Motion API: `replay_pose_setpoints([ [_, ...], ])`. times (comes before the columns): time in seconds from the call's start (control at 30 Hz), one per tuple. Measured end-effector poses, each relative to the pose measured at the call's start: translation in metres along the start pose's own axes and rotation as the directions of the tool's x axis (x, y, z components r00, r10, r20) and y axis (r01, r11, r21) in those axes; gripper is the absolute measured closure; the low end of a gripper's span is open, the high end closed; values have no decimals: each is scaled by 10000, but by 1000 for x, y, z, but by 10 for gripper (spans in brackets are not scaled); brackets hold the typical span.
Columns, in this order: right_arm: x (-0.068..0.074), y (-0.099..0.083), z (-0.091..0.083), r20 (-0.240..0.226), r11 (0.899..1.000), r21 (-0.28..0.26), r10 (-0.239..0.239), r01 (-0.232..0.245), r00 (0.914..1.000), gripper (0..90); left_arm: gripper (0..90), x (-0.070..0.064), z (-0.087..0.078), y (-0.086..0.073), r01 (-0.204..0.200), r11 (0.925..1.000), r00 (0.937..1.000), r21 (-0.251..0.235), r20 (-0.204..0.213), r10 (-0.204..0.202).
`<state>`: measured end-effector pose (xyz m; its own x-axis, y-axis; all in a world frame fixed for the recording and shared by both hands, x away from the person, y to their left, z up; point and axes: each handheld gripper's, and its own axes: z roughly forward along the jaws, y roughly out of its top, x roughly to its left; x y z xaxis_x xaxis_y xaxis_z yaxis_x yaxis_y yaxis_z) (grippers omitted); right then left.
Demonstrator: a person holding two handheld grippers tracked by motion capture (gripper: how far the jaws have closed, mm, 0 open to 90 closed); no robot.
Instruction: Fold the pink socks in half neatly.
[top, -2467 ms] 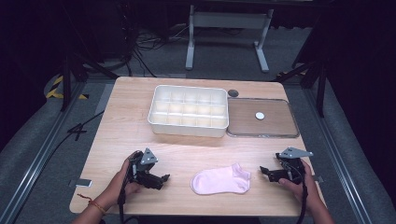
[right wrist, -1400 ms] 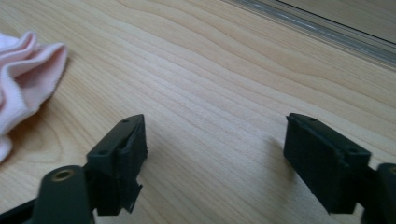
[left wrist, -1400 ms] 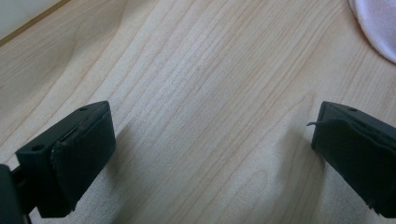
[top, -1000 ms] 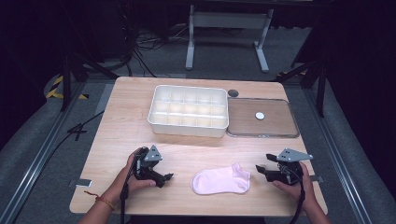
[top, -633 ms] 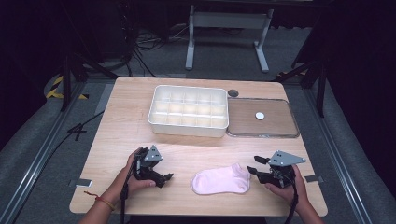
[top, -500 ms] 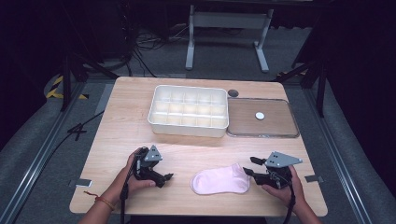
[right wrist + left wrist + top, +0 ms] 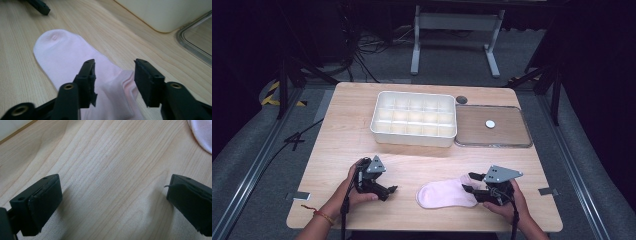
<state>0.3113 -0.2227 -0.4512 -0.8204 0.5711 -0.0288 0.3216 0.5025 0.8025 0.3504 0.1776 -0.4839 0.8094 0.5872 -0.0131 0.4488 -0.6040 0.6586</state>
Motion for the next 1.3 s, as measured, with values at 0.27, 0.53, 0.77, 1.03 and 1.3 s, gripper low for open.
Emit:
replay_pose_setpoints([
  [0.27, 14, 7, 14, -362, 9990, 81, -448, 451, 9983, 705, 3, -1, 0, 0, 54, 10000, 10000, -21, -28, -54],
  [0.53, 29, 11, 35, -994, 9954, 408, -826, 870, 9916, 793, 195, -11, -3, 3, 435, 9987, 9989, -271, -133, -439],
  [0.77, 38, 9, 48, -1456, 9879, 821, -1184, 1312, 9822, 851, 329, -27, -1, 15, 883, 9927, 9909, -817, 1090, -792],
  [1.03, 45, 7, 51, -1463, 9860, 925, -1242, 1386, 9814, 873, 342, -68, 18, 39, 558, 9952, 9882, -801, 1470, -436],
  [1.3, 47, 6, 51, -1418, 9854, 855, -1341, 1471, 9808, 876, 348, -82, 34, 45, -306, 9987, 9969, -399, 717, 334],
])
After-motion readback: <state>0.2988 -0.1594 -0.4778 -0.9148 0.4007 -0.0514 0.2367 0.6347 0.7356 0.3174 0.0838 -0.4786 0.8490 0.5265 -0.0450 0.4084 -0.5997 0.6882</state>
